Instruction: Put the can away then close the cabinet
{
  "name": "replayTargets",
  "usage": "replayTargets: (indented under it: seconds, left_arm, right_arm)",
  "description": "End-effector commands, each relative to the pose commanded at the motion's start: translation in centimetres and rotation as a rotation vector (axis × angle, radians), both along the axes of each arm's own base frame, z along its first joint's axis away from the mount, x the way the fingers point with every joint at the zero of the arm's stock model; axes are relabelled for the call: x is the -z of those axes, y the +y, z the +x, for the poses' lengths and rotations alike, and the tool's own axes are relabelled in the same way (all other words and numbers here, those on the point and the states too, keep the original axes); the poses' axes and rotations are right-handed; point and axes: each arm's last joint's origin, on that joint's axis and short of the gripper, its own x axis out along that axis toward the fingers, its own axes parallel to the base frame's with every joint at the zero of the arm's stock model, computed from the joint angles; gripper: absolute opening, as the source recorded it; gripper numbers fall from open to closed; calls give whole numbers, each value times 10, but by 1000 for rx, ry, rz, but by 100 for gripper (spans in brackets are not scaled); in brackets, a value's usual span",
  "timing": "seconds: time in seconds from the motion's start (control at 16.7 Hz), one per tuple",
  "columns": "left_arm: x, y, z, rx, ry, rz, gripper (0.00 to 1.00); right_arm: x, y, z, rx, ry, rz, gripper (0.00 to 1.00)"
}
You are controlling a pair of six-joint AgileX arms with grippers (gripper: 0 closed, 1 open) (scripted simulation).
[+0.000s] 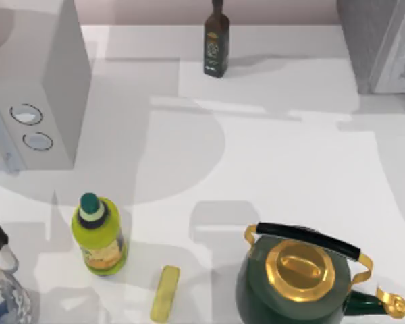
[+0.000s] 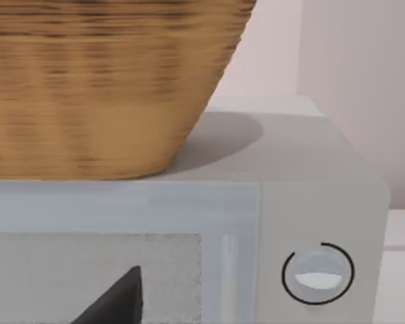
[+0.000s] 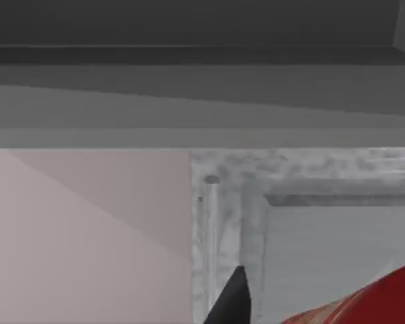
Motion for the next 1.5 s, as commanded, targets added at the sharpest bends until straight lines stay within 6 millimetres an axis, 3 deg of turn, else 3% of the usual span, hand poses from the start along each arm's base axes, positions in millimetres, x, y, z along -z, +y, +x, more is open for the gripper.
replayTargets:
  seconds: [0.12,0.3,0.54,1.02,1.5]
  left_arm:
    - [0,0,0,0,0,0,100]
    - [0,0,0,0,0,0,100]
    - [0,0,0,0,0,0,100]
    - [0,0,0,0,0,0,100]
    - [0,0,0,0,0,0,100]
  right_arm:
    - [-26,7,21,-5,-2,2,0]
    - [-47,17,50,-9,14,1,0]
    - [-54,24,71,-12,34,1,0]
    - [-56,24,80,-7,41,-3,0]
    - [-91,24,153,6,5,-3,0]
